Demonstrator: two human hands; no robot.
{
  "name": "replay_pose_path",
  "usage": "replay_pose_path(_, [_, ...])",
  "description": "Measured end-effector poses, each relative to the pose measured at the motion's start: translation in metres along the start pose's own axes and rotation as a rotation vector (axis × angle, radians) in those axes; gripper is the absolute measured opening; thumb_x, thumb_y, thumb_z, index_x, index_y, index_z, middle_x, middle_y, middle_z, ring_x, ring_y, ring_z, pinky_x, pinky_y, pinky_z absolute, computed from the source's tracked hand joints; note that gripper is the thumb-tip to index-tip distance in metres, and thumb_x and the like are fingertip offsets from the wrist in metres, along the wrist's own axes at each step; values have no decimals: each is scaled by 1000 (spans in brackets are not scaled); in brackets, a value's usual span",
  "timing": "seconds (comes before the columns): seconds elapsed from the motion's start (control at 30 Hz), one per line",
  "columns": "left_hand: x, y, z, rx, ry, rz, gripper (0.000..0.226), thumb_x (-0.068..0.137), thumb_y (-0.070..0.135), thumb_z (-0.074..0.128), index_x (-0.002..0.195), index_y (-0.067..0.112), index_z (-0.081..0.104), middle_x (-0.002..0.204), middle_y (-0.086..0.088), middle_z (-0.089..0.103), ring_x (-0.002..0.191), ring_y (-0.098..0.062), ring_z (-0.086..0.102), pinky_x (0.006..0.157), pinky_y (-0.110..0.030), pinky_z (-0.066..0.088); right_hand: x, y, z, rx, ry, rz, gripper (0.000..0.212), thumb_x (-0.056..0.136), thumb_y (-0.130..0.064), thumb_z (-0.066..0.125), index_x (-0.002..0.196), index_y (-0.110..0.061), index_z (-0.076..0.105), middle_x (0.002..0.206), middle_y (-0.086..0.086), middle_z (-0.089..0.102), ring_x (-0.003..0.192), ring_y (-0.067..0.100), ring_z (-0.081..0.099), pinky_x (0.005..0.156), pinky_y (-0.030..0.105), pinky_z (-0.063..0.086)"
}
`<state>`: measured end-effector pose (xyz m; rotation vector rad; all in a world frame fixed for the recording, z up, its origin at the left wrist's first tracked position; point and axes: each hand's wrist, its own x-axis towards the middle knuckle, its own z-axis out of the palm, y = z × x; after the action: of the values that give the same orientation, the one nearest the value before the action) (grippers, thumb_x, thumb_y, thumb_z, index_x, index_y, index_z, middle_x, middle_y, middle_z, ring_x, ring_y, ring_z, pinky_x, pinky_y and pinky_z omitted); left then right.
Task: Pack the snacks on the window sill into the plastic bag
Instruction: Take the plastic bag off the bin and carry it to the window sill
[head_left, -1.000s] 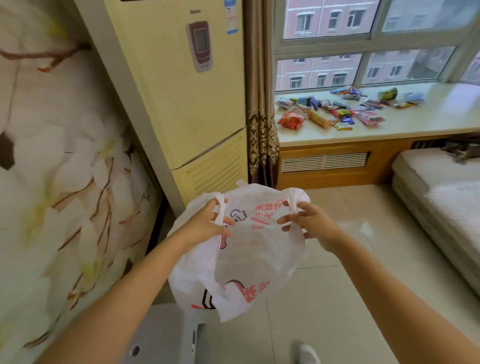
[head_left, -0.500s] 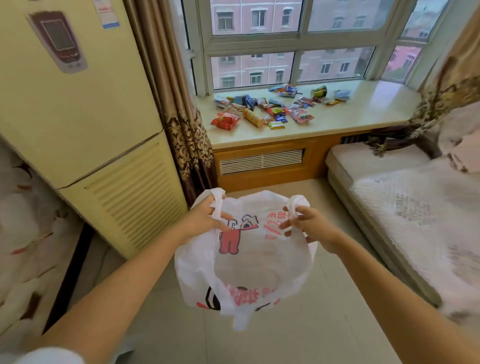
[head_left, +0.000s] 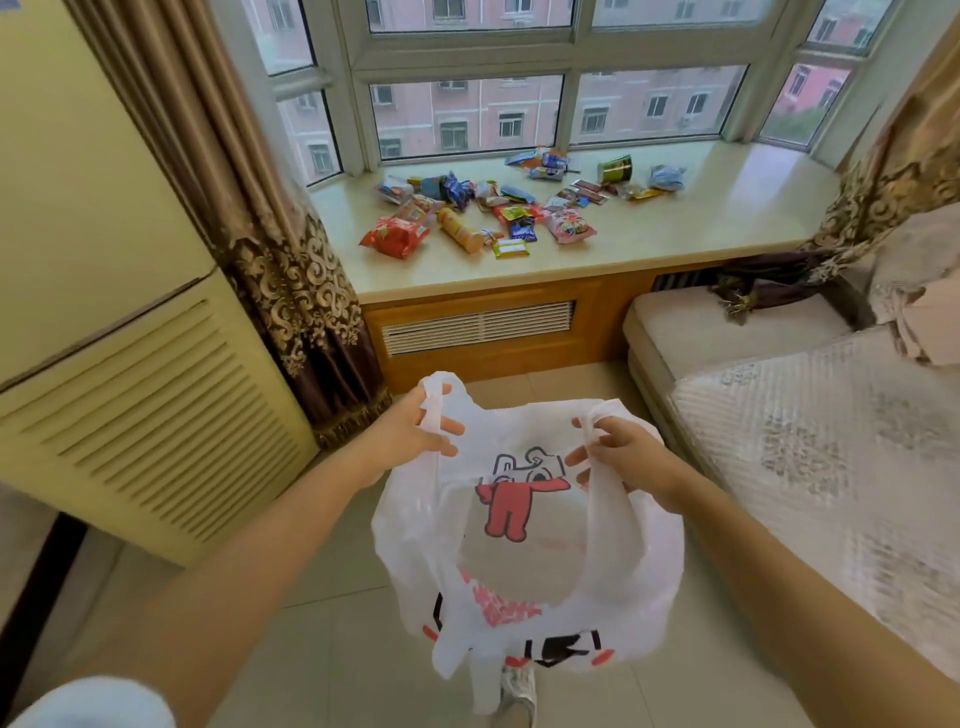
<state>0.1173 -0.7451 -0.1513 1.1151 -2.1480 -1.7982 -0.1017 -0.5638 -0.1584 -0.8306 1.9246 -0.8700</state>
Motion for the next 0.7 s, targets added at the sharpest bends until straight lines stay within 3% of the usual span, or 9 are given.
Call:
replay_pose_path(0.3, [172, 46, -3, -8, -2, -85, 79, 77, -4, 75, 138, 29, 36, 116, 0, 58, 106, -14, 61, 95, -41, 53, 142, -16, -89, 50, -46, 93, 34, 98, -10, 45, 128, -26, 50, 101, 1, 70, 89, 22, 69, 70, 35, 58])
replay_pose_path(0.37, [205, 60, -9, -1, 1, -70, 74, 77, -4, 74, 131, 33, 40, 127, -4, 51, 104, -10, 62, 90, -35, 55, 172, -24, -109, 61, -47, 102, 32, 98, -9, 45, 125, -25, 52, 102, 1, 69, 90, 21, 68, 71, 34, 58])
replay_pose_path(0.43, [237, 76, -15, 3, 2, -58, 70, 78, -4, 73, 127, 36, 41, 132, -5, 48, 100, -7, 63, 78, -20, 54, 202, -34, -128, 75, -42, 106, 28, 98, -8, 45, 121, -23, 53, 101, 0, 68, 89, 21, 69, 71, 34, 58])
replay_pose_path(0.5, [269, 90, -22, 0, 8, -68, 73, 79, -5, 72, 132, 33, 39, 134, -6, 49, 97, -6, 63, 65, -11, 50, 235, -43, -146, 82, -54, 102, 26, 98, -9, 45, 119, -23, 53, 101, -1, 68, 90, 23, 69, 72, 35, 59])
replay_pose_path(0.7, [368, 125, -41, -2, 82, -113, 77, 80, -1, 71, 142, 27, 35, 130, -3, 53, 95, -3, 63, 59, -9, 47, 357, -68, -191, 31, -129, 45, 27, 99, -13, 45, 123, -22, 52, 101, -1, 70, 89, 20, 69, 82, 44, 57])
